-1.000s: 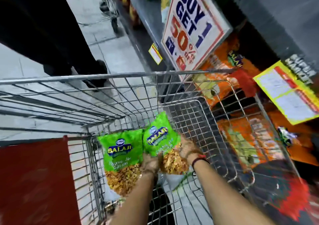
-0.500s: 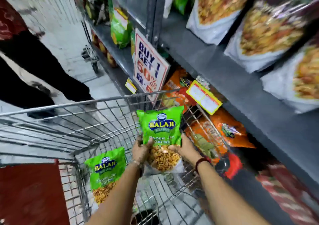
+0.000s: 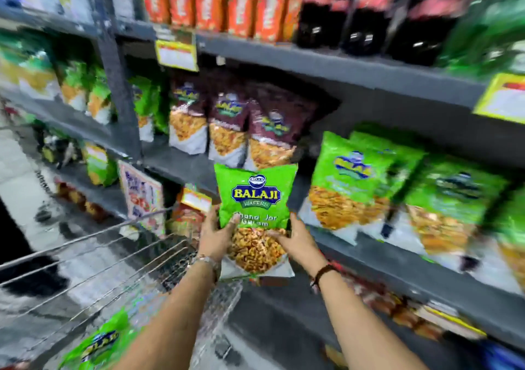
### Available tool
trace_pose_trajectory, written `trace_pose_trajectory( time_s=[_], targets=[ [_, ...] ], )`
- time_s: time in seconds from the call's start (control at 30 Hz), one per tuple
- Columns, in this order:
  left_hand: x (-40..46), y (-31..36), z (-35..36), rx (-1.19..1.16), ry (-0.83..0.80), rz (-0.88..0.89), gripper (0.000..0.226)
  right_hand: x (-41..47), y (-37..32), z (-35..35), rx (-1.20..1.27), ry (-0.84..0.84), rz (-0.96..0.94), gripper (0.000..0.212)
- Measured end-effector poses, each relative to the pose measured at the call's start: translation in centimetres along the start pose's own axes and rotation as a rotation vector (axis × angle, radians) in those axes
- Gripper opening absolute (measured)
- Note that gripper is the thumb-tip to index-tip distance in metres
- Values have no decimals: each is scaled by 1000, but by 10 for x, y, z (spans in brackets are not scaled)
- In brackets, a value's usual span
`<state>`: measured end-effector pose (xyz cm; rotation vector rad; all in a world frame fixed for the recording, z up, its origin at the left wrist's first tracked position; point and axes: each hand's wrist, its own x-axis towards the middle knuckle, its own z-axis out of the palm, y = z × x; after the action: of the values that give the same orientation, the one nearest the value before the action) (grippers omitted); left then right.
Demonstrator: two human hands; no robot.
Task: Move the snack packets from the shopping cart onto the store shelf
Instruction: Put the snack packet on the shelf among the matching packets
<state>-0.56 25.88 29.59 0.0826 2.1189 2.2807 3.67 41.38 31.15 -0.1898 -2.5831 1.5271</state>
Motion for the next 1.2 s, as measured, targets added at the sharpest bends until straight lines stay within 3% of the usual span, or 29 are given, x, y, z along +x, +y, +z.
trace_pose_trajectory(
  time_s=[0.17, 0.23, 0.37, 0.63, 0.83, 1.07, 1.13, 1.2],
  targets=[
    [-16, 26, 104, 67, -245, 74, 19, -40, 23, -102, -96, 277, 58, 53],
    [-19, 31, 143, 74, -336, 80, 29, -52, 34, -134, -100, 347, 104, 54],
    [-23, 42, 209, 46, -400, 45, 31, -62, 50, -180, -85, 446, 157, 58],
    [0, 35, 286, 245, -591, -30, 49, -36, 88, -228, -77, 587, 298, 49],
    [1, 15, 294, 400, -536, 81, 50, -32, 105, -221, -109, 637, 349, 65],
    [-22, 10, 231, 536, -324, 536, 41, -51, 85, -179, -385, 970, 220, 48],
    [-21, 1, 195, 734, -238, 663, 46, -51, 80, -154, -423, 932, 133, 46],
    [-19, -9, 146, 954, -139, 633, 49, -43, 72, -118, -457, 792, 40, 44]
  ],
)
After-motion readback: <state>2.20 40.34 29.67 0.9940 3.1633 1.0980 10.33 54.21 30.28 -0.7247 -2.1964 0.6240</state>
